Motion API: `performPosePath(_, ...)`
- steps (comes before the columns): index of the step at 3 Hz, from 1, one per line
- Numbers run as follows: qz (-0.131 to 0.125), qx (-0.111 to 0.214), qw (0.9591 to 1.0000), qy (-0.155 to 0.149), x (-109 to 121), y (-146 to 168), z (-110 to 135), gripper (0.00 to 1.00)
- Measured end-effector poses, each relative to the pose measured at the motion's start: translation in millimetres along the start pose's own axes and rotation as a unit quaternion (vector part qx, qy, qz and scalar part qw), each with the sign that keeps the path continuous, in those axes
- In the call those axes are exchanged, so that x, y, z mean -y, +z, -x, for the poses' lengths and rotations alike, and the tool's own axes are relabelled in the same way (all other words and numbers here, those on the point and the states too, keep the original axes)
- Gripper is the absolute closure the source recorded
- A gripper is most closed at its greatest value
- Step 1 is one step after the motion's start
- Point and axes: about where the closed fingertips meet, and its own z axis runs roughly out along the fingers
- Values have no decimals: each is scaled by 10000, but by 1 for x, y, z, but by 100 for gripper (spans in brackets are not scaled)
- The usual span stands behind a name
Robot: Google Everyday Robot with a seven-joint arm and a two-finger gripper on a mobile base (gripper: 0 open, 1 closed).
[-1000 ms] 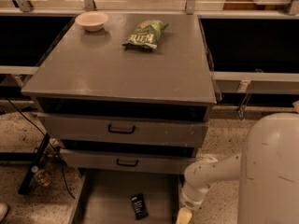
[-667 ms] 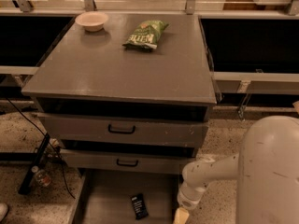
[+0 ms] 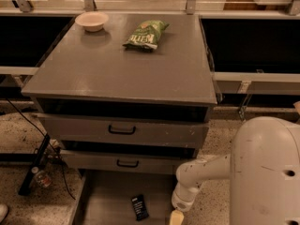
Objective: Pick rxbar blueberry from bottom drawer and place on counter
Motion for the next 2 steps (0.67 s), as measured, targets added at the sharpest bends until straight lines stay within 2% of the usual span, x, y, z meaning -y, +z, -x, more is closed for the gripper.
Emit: performPosePath(2, 77, -29, 10000, 21, -1, 3, -3, 0)
